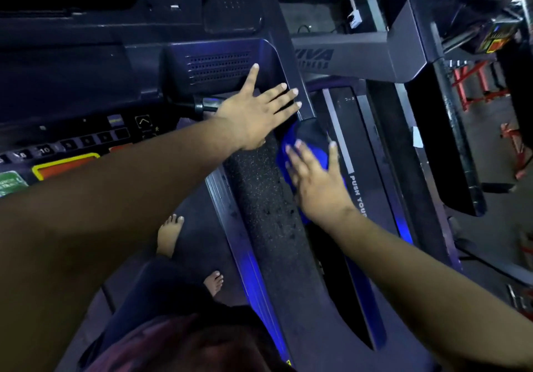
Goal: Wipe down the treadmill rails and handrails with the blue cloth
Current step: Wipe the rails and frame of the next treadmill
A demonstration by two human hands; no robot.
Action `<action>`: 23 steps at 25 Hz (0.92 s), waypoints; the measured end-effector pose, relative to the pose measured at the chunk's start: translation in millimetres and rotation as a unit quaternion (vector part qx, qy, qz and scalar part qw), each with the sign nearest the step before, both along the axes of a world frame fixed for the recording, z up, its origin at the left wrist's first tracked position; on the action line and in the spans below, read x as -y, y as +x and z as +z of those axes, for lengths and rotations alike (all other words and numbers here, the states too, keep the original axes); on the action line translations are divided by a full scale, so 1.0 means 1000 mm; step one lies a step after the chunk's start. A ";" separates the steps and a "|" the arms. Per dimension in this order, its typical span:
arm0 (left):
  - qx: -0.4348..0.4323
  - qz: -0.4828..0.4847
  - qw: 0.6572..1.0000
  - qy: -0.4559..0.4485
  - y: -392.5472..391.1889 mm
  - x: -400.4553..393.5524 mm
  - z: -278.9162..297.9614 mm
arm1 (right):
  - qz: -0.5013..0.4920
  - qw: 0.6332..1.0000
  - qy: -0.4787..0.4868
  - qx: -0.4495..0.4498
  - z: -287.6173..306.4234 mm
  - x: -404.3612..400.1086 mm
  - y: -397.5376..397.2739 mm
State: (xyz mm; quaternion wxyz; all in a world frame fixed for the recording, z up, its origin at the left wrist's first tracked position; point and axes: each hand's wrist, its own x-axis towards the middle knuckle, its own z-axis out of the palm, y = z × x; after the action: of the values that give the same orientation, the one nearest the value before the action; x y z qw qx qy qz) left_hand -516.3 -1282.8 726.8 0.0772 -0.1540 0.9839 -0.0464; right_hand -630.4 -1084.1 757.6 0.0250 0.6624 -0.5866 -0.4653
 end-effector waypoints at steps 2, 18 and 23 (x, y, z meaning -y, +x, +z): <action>-0.014 0.003 1.000 -0.008 0.000 -0.006 -0.002 | 0.101 0.985 0.127 -0.055 0.008 -0.025 0.002; -0.055 0.161 0.979 0.111 0.004 -0.191 -0.013 | -0.047 0.958 -0.207 0.191 -0.008 -0.124 -0.025; -0.032 0.139 0.985 0.094 0.006 -0.216 -0.002 | -0.141 0.926 -0.227 0.266 -0.004 -0.250 -0.017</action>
State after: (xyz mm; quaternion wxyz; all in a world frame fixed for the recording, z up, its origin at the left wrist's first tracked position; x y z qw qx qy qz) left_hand -510.2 -1067.0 724.6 0.0652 -0.2831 0.9548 0.0628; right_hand -647.8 -834.4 753.3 -0.0481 0.6488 -0.7492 -0.1247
